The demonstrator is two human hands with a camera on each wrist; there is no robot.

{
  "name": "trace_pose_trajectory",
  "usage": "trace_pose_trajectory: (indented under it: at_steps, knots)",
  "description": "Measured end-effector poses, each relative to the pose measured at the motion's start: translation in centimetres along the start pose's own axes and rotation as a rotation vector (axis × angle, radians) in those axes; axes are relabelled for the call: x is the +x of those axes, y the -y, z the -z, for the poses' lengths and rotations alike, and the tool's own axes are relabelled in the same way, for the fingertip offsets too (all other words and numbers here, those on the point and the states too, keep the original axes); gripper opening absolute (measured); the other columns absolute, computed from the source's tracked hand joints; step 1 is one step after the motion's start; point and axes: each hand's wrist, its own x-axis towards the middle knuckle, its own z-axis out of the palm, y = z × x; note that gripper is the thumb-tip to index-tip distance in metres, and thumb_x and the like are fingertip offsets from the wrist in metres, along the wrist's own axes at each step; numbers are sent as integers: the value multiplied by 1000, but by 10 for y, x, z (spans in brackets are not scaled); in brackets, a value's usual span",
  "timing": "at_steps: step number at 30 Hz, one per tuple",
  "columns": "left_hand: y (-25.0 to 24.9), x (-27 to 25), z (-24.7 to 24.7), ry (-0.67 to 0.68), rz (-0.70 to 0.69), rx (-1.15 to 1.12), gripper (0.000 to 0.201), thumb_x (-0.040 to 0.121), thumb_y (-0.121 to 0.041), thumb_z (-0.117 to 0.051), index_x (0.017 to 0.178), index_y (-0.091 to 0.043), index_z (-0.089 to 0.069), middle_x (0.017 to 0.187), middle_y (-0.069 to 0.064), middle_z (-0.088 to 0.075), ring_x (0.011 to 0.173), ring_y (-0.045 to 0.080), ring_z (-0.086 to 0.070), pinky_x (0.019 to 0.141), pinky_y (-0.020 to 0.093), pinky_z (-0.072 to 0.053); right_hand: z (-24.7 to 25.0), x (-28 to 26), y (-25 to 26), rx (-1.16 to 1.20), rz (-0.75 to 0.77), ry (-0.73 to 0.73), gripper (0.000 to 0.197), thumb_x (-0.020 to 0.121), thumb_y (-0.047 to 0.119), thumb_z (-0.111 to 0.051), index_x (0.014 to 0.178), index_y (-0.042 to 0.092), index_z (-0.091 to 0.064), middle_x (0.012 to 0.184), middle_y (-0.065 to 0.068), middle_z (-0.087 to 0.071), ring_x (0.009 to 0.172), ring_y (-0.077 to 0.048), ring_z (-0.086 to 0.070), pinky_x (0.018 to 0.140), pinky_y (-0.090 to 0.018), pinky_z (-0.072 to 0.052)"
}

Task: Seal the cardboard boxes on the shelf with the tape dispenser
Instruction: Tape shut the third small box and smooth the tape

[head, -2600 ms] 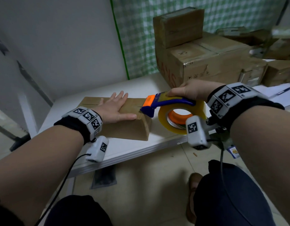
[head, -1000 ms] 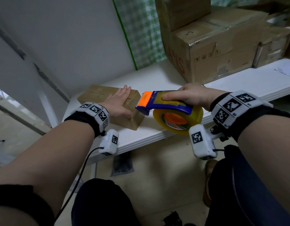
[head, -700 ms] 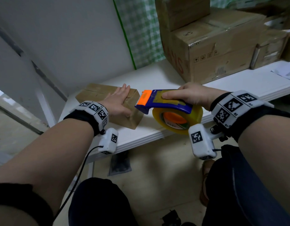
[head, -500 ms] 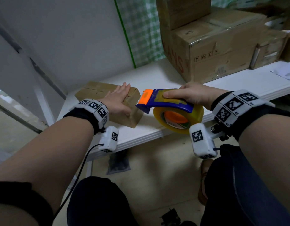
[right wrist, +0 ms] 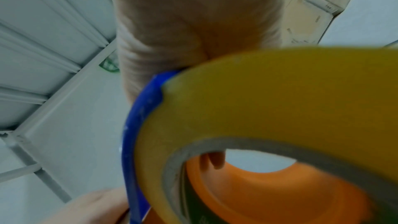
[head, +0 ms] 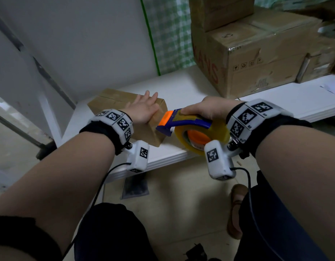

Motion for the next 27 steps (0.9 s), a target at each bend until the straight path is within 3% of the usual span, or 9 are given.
trace_pose_trajectory:
  at_steps: [2,10,15,21,27]
  knots:
    - [4,1,-4,-26,-23,31,53,102,-42,-15,151,-31,2,159,1,10,146,27,7,115,52,-3,-1,0,10,-11,-5,9,39,86,55,-57,70,18,-57,73,-2,-59,66,-16,-54,69,-28,-42]
    - [-5,1,-8,-55,-8,89,56,101,-44,-18,150,-32,4,159,1,10,146,26,7,114,55,-1,1,1,36,80,-72,94,32,93,35,-54,69,14,-57,38,2,-54,27,-9,-47,34,-12,-37]
    - [-8,0,-7,-62,3,93,59,100,-44,-23,150,-31,4,159,2,11,146,27,7,115,55,-1,1,0,43,182,-165,103,36,96,36,-49,69,12,-55,38,-2,-56,26,-13,-49,49,-26,-37]
    - [-7,0,-7,-62,-6,104,62,99,-48,-26,150,-31,3,159,2,10,146,27,7,115,56,-1,2,2,49,168,-197,69,38,96,34,-50,67,11,-54,38,-3,-55,27,-14,-49,51,-26,-39]
    - [-8,-2,-8,-65,-16,106,60,99,-47,-25,151,-31,1,159,2,10,146,27,6,115,57,0,6,9,55,101,-187,60,30,95,28,-52,70,12,-53,34,-1,-54,47,-18,-52,57,-30,-40]
